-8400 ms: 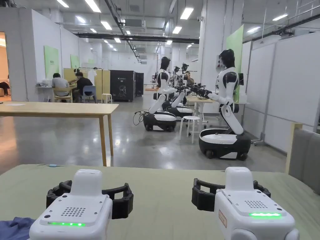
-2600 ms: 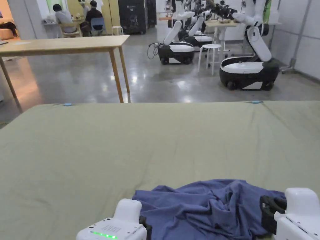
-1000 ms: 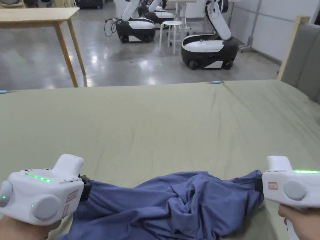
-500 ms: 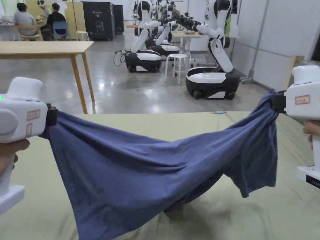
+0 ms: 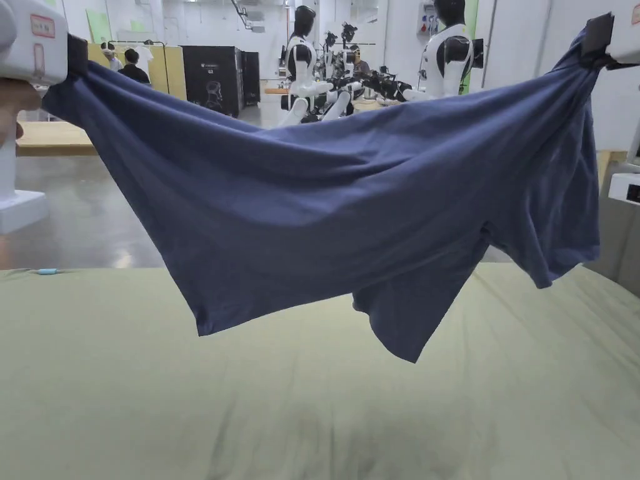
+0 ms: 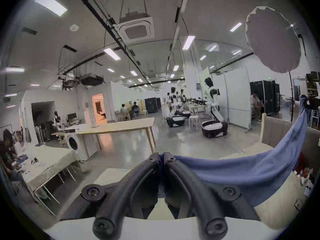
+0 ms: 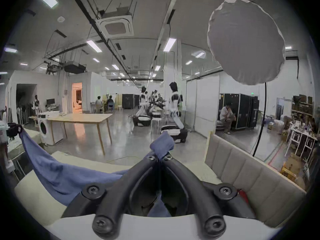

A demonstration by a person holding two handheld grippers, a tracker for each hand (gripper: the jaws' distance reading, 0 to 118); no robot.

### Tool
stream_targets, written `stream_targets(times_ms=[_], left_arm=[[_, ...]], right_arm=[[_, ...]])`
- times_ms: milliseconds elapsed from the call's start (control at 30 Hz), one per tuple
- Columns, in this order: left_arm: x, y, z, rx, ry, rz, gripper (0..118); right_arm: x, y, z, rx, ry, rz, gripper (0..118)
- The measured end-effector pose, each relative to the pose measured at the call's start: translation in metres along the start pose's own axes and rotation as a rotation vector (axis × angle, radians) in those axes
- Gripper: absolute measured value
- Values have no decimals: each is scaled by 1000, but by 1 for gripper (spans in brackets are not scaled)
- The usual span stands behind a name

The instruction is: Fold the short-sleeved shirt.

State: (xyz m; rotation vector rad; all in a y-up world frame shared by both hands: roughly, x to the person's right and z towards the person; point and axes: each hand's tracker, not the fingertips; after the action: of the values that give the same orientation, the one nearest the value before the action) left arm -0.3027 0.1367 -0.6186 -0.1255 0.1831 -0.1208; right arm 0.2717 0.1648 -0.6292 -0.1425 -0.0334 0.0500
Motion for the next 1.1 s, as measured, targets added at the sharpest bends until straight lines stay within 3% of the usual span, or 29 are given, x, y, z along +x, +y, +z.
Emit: stream_targets(times_ms=[133, 400, 533, 700, 833, 967, 1100], left_arm=[[-1, -26, -17, -10, 19, 4, 1], [11, -161, -47, -172, 20, 103, 1], [17, -191, -35, -222, 3, 104, 1], [12, -207, 19, -254, -53, 112, 1], [9, -245, 93, -323, -136, 41, 1], [4, -319, 171, -437, -209, 44, 1], [-7, -411, 231, -604, -190, 74, 1]], right_arm=[[-6, -25, -20, -15, 3, -10, 3], [-25, -163, -61, -137, -12, -82, 3], [-22, -196, -65, -179, -21, -79, 3], [-1, -215, -14, -201, 16, -82, 3], [14, -254, 55, -276, 60, -4, 3], [21, -337, 124, -409, 87, 59, 3], [18, -442, 182, -570, 97, 123, 3]])
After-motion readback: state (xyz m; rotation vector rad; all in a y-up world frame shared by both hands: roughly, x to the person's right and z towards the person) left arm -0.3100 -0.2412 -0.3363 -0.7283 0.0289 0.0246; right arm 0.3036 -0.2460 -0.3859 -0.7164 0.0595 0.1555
